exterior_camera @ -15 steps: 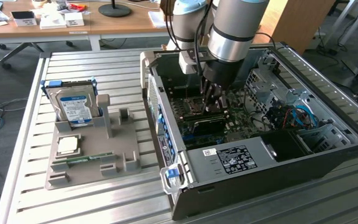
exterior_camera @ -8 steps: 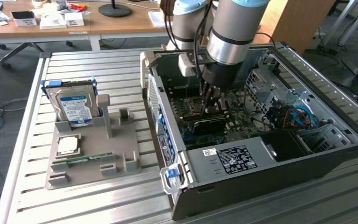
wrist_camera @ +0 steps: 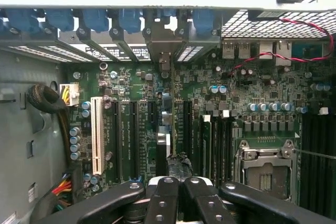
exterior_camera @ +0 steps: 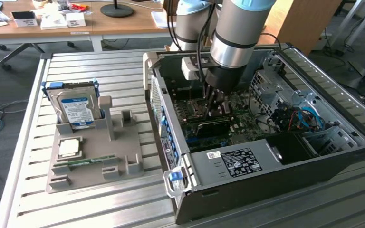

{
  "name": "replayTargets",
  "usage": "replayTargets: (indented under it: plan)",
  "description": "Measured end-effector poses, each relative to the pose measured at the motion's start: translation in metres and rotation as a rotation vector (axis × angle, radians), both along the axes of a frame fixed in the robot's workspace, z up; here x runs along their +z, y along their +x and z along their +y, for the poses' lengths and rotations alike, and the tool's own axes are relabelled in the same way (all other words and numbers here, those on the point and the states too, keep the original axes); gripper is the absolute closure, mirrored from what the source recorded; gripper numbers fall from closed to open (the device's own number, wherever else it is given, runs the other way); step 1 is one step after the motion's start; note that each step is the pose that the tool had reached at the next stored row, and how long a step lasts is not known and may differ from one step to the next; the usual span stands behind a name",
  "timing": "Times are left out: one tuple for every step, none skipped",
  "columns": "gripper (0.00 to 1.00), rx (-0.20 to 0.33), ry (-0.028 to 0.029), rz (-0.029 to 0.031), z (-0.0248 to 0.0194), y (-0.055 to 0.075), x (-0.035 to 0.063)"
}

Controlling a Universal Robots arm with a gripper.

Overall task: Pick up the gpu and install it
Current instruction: 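Press down on the gpu until it lock into place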

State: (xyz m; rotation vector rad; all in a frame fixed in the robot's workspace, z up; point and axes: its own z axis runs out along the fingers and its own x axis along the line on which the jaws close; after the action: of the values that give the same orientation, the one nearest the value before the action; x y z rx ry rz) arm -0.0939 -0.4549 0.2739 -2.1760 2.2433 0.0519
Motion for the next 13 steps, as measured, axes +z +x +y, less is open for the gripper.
replayTargets:
  plan:
    - [0.89,0.0,0.0,0.0,0.0,0.0,0.0]
    - [0.89,0.0,0.0,0.0,0.0,0.0,0.0]
    - [0.89,0.0,0.0002,-0.0001,0.0002,0.0,-0.0001]
    - [0.89,0.0,0.0004,-0.0002,0.0008,-0.0001,-0.0002]
    - [0.89,0.0,0.0003,-0.0002,0.0014,-0.0001,-0.0002]
    - [0.89,0.0,0.0001,-0.0001,0.0015,0.0,-0.0003]
    - [0.89,0.0,0.0002,-0.0001,0.0015,0.0,-0.0007]
    - [0.89,0.0,0.0002,-0.0001,0.0015,0.0,-0.0013]
    - [0.89,0.0,0.0002,-0.0001,0.0015,0.0,-0.0021]
    - [0.89,0.0,0.0001,-0.0001,0.0015,0.0,-0.0027]
    - [0.89,0.0,0.0,0.0,0.0015,0.0,-0.003]
    - [0.89,0.0,-0.0002,0.0001,0.0015,0.0,-0.003]
    - [0.89,0.0,-0.0001,0.0001,0.0015,0.0,-0.0032]
